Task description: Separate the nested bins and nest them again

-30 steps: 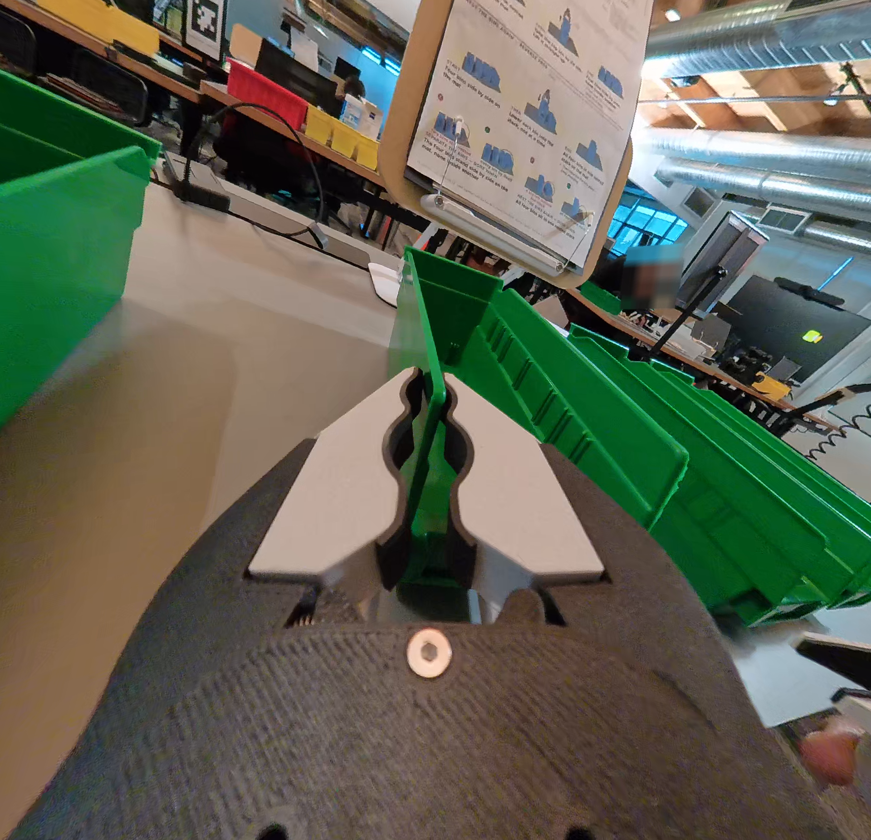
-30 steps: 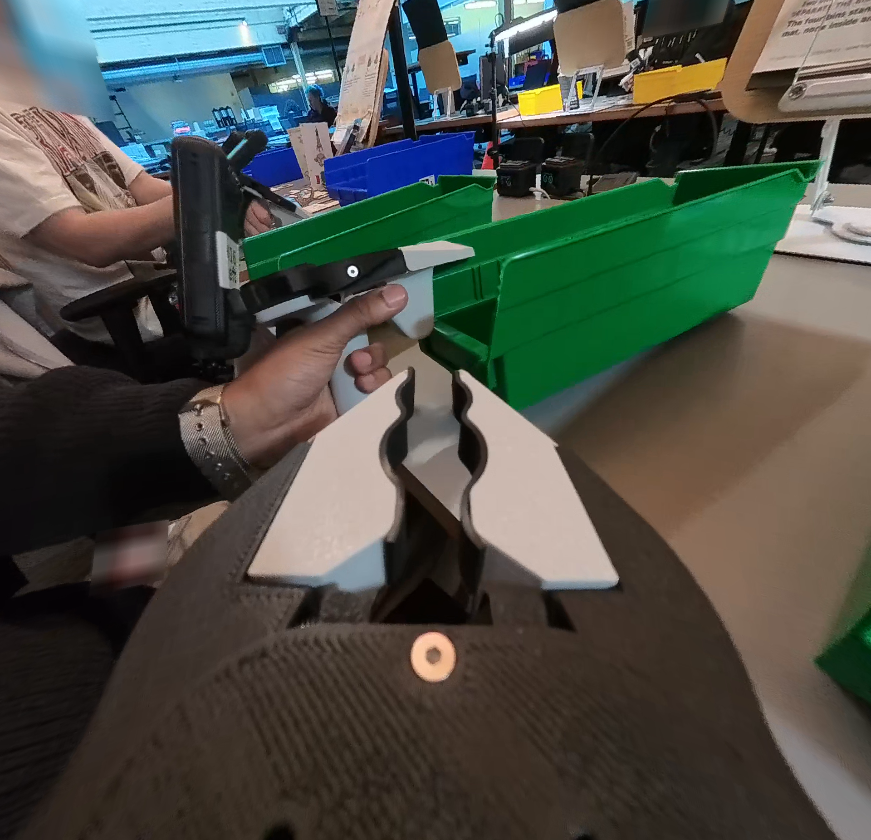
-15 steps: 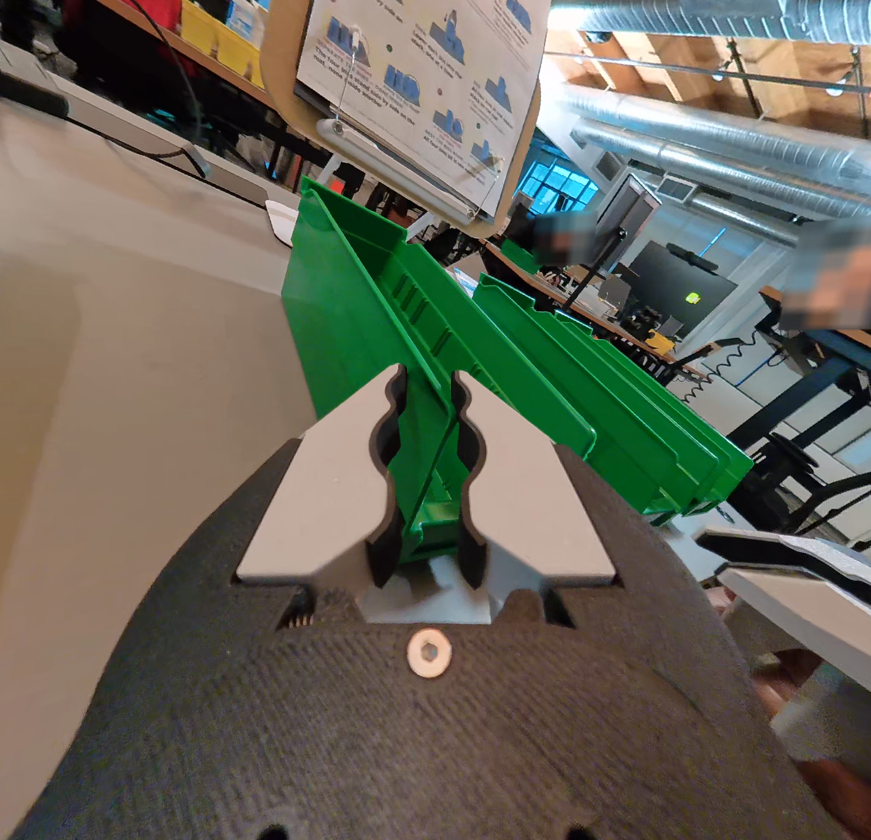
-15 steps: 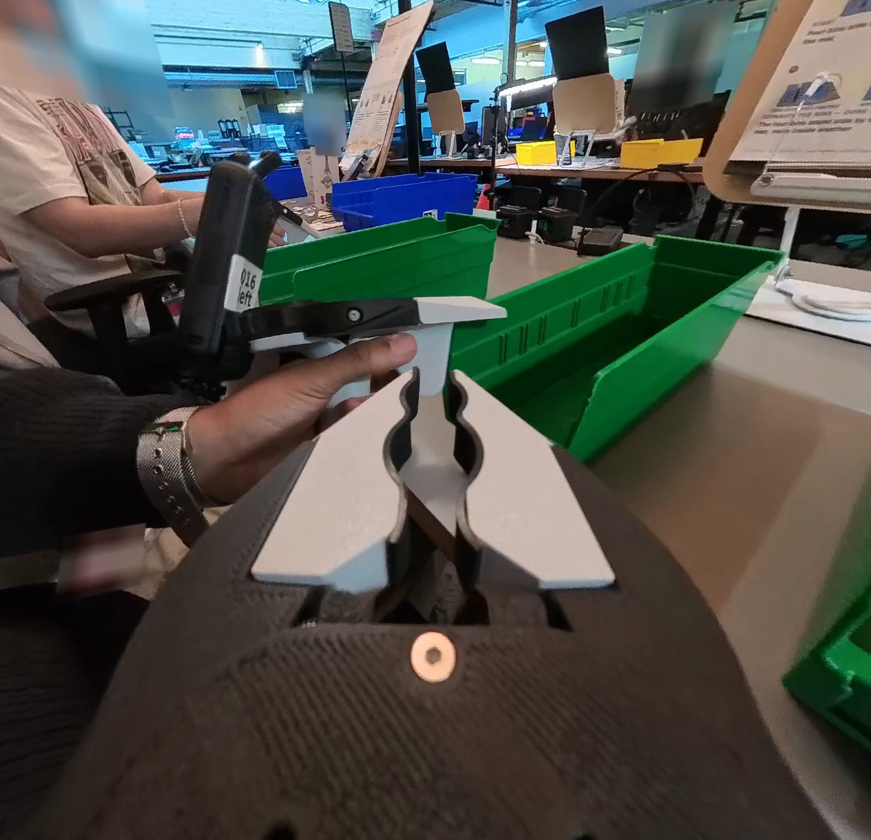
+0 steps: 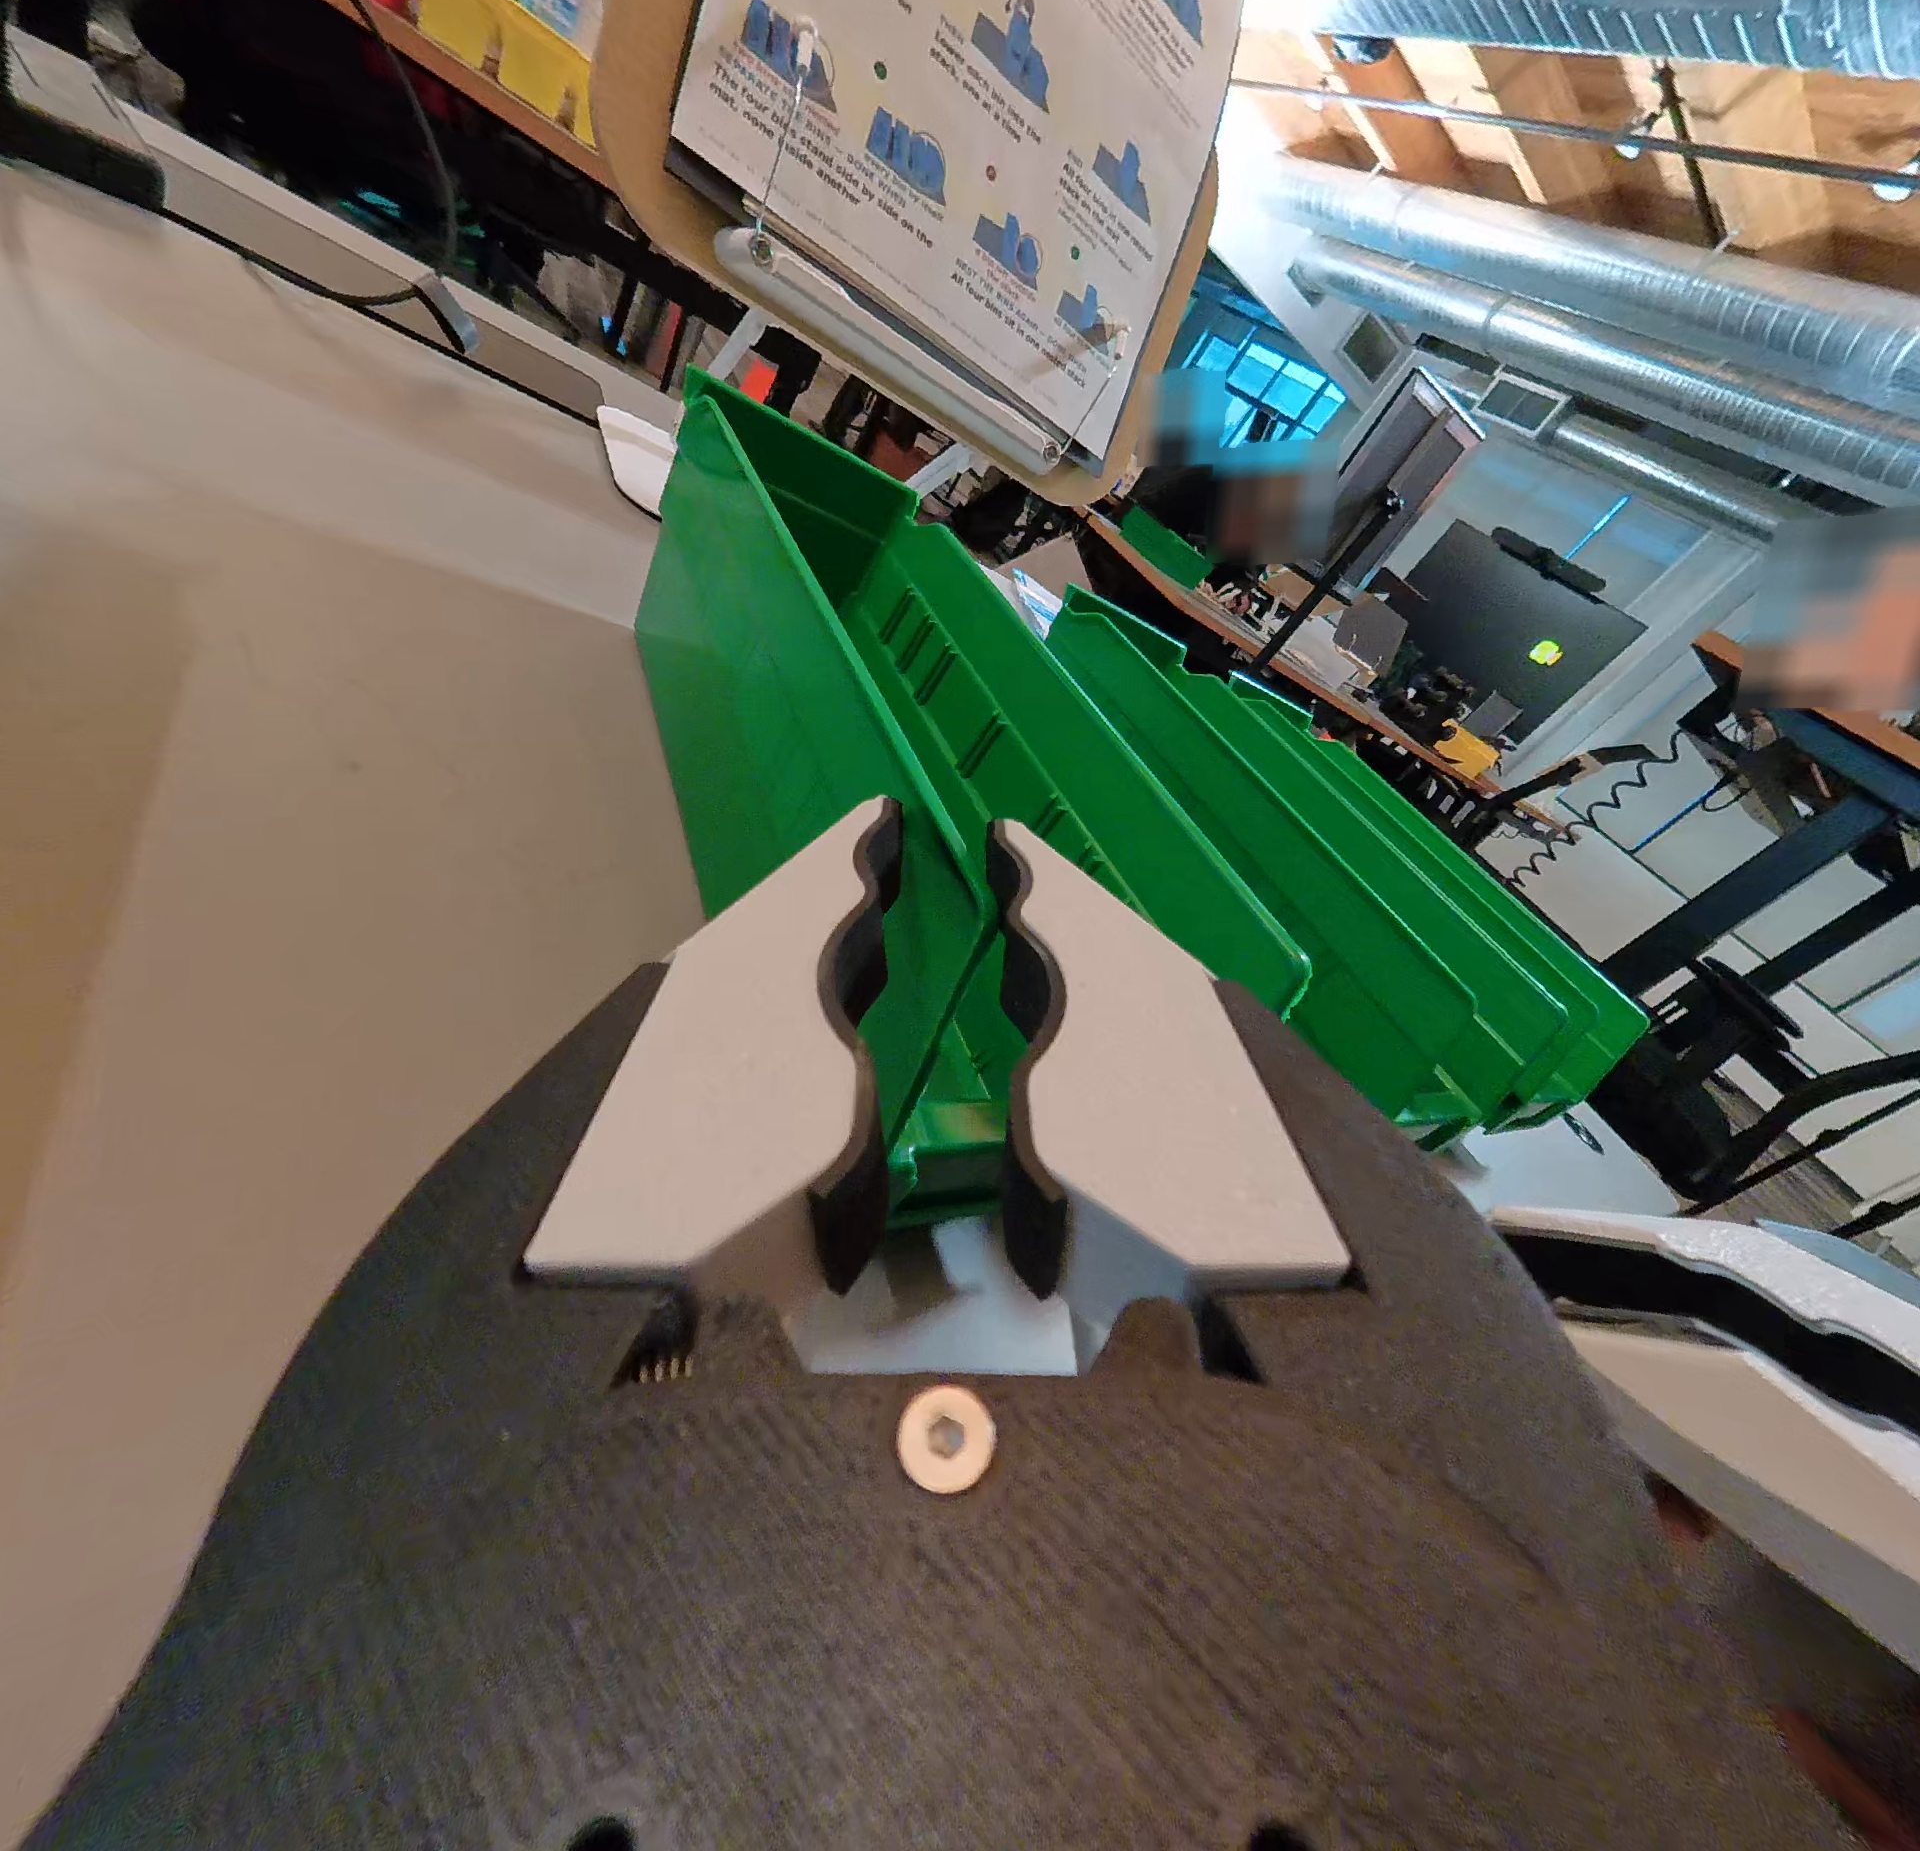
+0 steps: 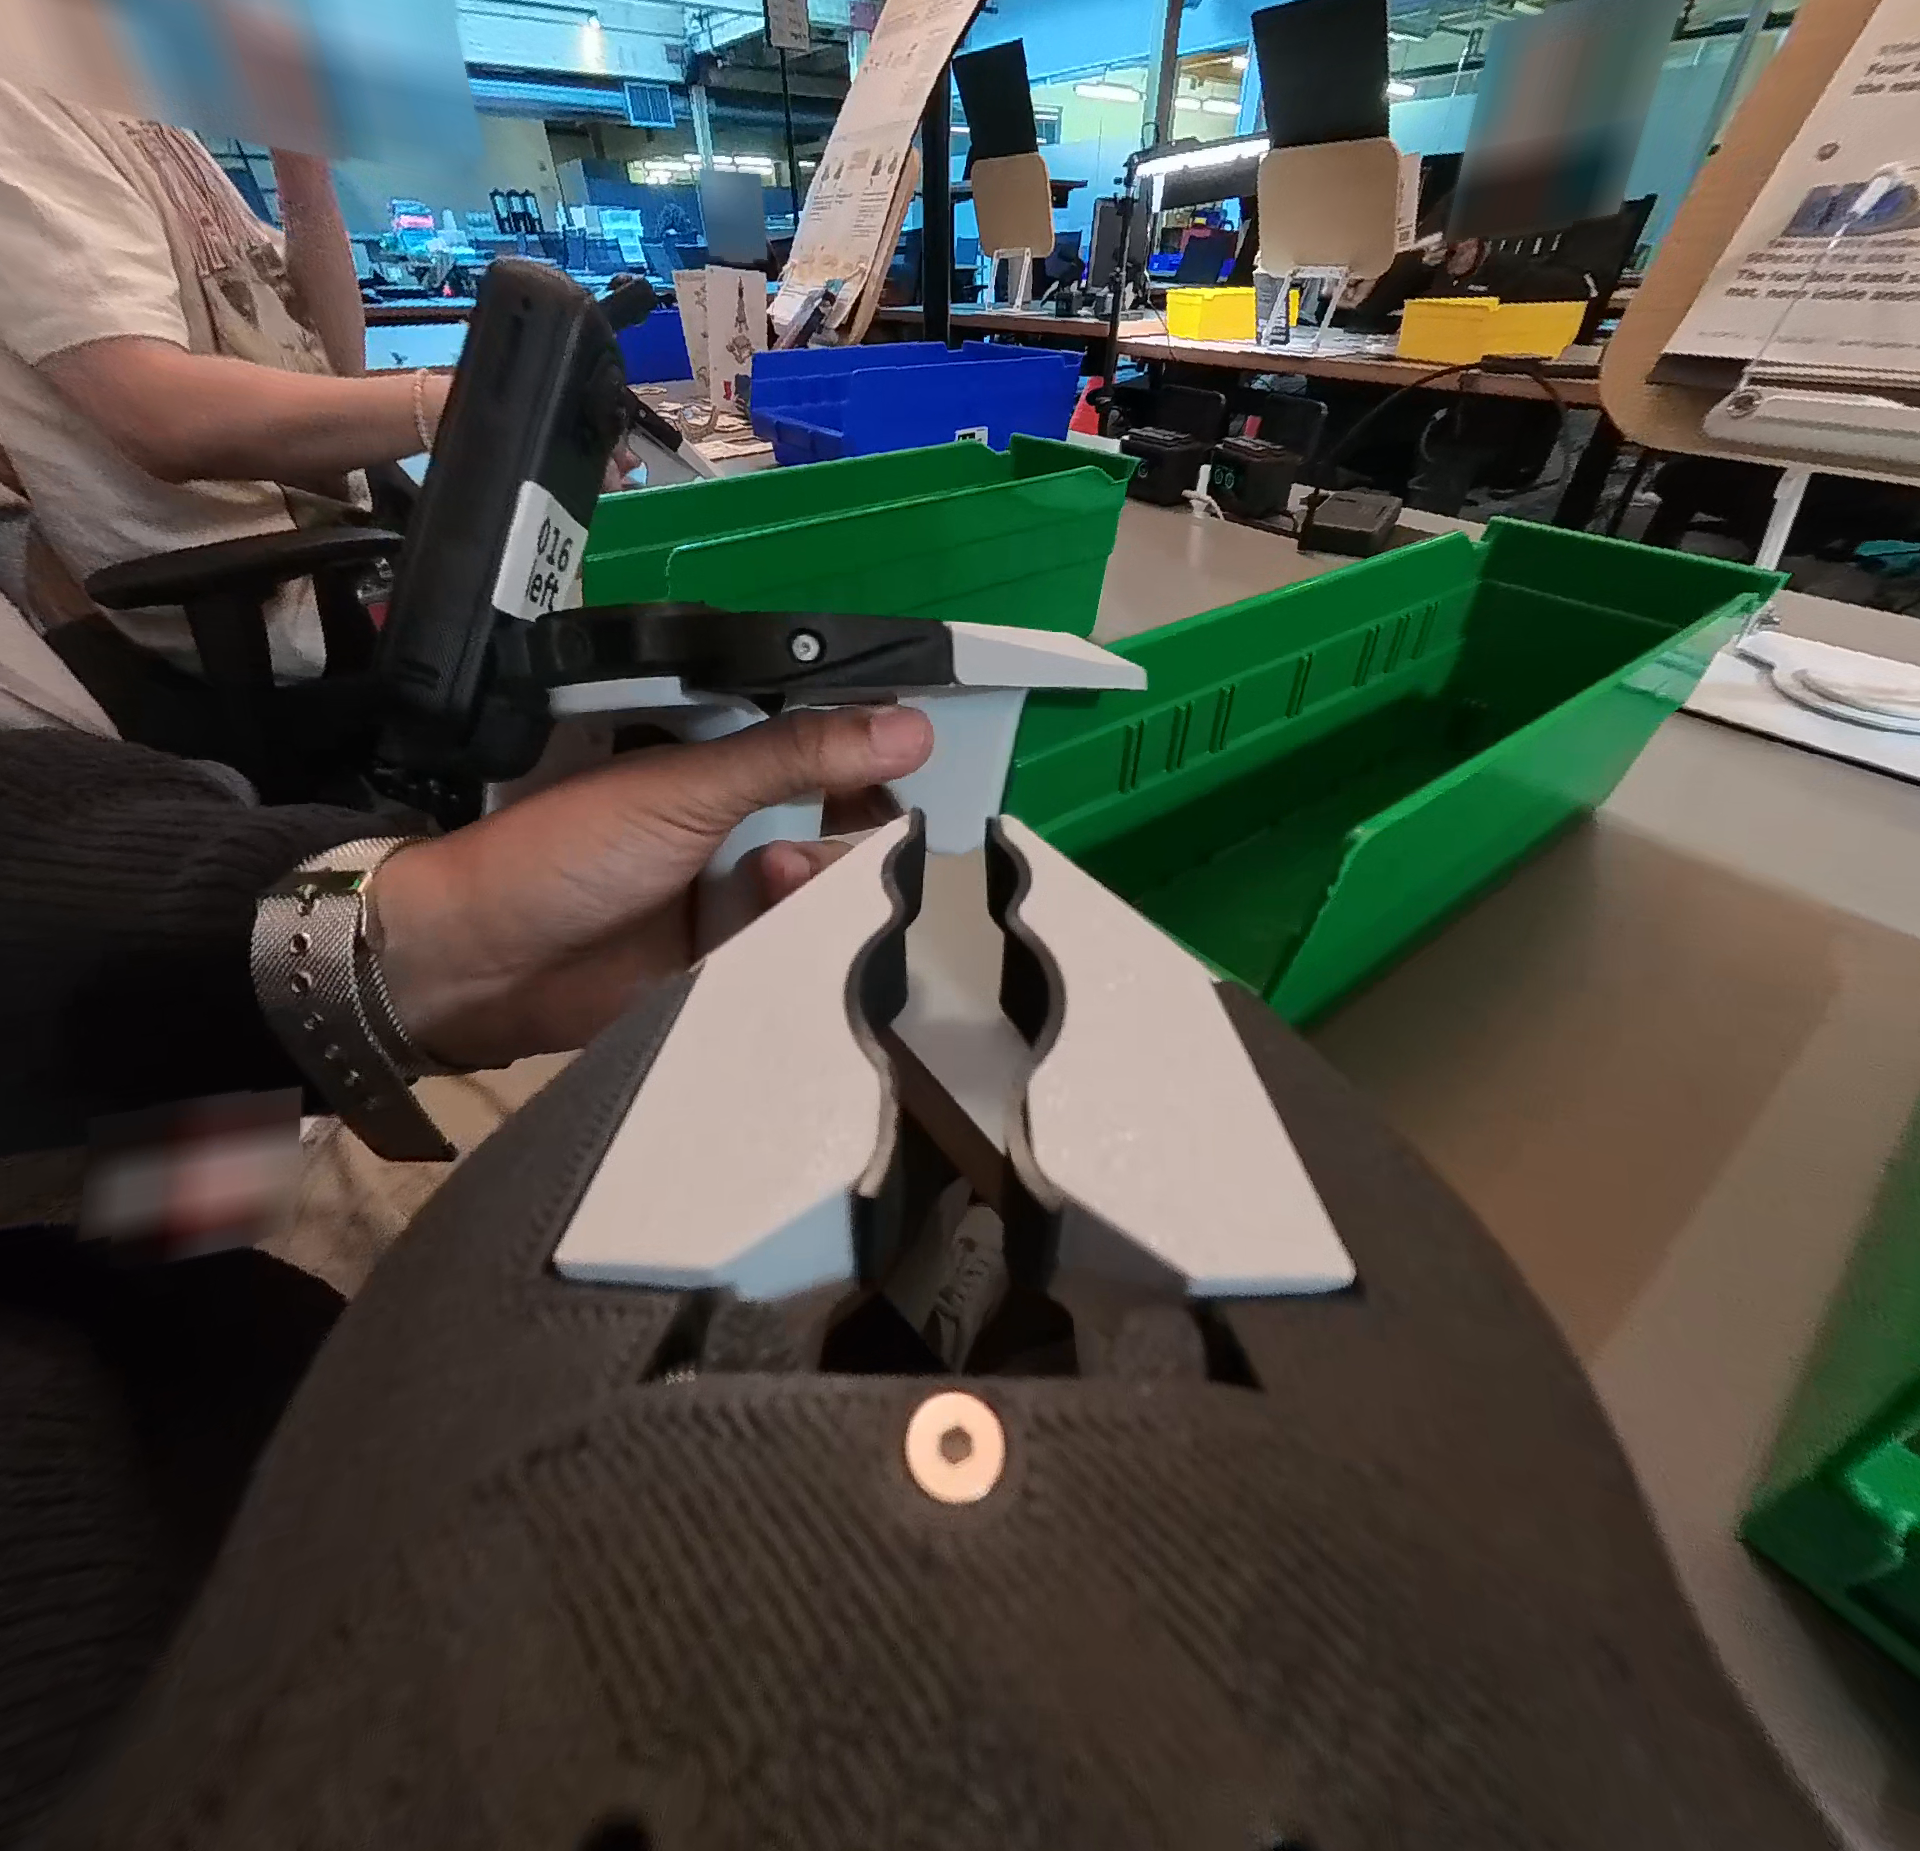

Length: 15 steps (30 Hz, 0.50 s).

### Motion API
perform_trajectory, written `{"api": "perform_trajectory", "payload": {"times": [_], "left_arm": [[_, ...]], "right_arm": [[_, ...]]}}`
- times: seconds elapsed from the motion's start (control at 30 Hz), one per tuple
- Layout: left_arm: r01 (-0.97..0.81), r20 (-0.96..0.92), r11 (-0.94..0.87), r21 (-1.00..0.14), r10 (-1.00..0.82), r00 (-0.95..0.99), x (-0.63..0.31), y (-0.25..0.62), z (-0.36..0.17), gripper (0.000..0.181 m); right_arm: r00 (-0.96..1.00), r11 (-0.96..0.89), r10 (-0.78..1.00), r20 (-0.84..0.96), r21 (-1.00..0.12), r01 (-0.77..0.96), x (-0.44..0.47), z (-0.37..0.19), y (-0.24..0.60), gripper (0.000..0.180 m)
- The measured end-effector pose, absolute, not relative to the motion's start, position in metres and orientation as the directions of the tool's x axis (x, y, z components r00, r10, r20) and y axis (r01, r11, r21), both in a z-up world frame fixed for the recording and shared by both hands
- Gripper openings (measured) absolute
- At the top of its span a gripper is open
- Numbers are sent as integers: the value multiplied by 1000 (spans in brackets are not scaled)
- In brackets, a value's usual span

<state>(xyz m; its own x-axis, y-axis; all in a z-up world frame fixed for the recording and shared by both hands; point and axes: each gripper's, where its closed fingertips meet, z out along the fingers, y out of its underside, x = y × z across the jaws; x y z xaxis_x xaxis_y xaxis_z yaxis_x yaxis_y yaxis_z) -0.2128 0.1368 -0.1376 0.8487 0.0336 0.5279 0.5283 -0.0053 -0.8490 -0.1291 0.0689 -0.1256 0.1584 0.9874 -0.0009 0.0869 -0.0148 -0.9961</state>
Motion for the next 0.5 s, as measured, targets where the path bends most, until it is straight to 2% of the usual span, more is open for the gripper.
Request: {"api": "perform_trajectory", "payload": {"times": [0.5], "left_arm": [[594, 595, -16, -804, -12, 804, -208, 139, -138, 16]], "right_arm": [[132, -4, 991, 18, -987, 161, -133, -140, 64, 11]]}}
